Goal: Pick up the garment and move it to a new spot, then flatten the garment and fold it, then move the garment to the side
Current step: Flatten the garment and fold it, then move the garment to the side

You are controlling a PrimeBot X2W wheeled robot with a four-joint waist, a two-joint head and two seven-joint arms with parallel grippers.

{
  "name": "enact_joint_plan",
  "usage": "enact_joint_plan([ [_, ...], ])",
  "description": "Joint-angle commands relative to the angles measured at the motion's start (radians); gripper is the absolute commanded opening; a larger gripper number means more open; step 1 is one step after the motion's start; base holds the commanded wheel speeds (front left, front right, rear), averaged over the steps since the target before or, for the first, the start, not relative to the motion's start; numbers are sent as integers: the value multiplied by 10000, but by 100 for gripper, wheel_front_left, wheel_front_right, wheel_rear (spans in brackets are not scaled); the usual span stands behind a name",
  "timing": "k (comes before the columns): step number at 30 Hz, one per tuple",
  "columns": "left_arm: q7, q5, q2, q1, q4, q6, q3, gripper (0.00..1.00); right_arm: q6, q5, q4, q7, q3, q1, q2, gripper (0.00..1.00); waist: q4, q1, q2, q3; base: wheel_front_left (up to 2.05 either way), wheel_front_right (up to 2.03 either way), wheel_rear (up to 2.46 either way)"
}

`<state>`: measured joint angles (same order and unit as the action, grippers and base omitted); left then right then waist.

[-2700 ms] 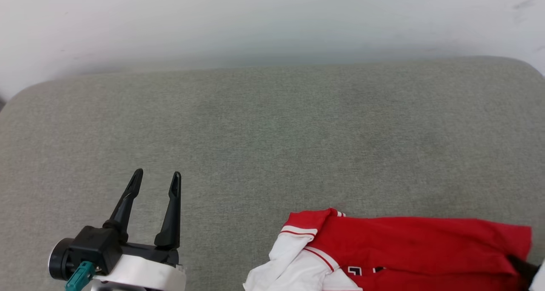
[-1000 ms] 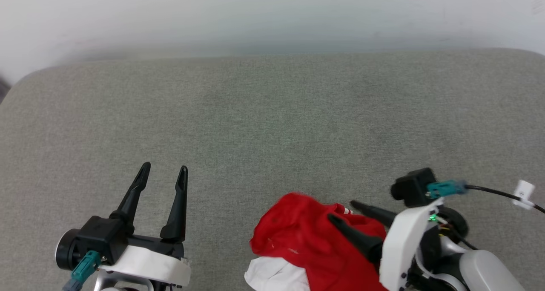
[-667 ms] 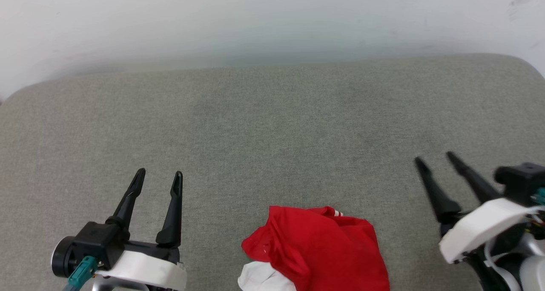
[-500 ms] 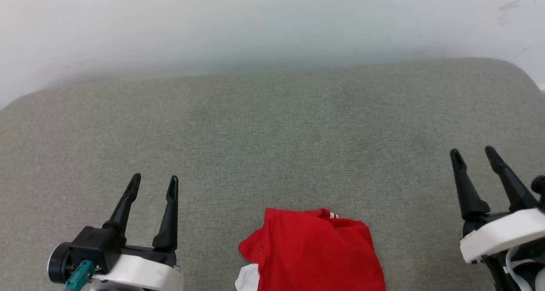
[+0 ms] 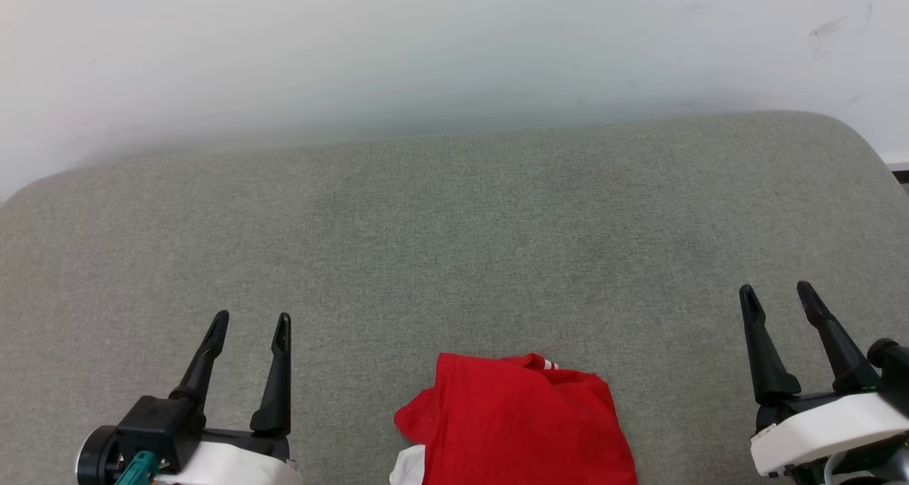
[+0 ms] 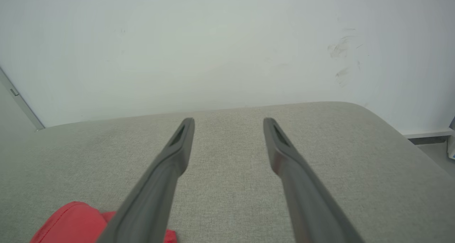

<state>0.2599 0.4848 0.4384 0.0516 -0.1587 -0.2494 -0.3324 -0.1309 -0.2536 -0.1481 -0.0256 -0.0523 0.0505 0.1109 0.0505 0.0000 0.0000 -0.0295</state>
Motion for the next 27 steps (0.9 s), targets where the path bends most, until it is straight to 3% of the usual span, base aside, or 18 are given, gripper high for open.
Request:
enact_joint_plan([
  [1, 59, -58, -53, 49, 15, -25, 99, 100, 4, 60, -58, 30, 27, 30, -61, 100, 4, 0, 0, 3, 0, 0, 0],
  [7, 65, -145, -230, 37, -4, -4, 366, 100, 4, -211, -159, -327, -42, 114, -89, 100, -81, 0, 0, 1, 0, 0, 0],
  [13, 58, -273, -424, -82, -95, 125, 574, 100, 4, -1219, 34, -1557, -566, 226, 214, 100, -342, 0, 0, -199, 0, 0, 0],
  [20, 50, -535, -894, -352, -179, 487, 856, 100, 3, -3332, 904, -5680, -555, 496, 1198, 100, -879, 0, 0, -637, 0, 0, 0],
  [23, 49, -678, -1081, -505, -160, 706, 945, 100, 3, -4055, 1081, -6942, -427, 522, 1083, 100, -1118, 0, 0, -812, 0, 0, 0],
  [27, 51, -858, -1309, -668, -112, 965, 1054, 100, 4, -4741, 1274, -7779, 57, 201, 919, 100, -1339, 0, 0, -1092, 0, 0, 0],
])
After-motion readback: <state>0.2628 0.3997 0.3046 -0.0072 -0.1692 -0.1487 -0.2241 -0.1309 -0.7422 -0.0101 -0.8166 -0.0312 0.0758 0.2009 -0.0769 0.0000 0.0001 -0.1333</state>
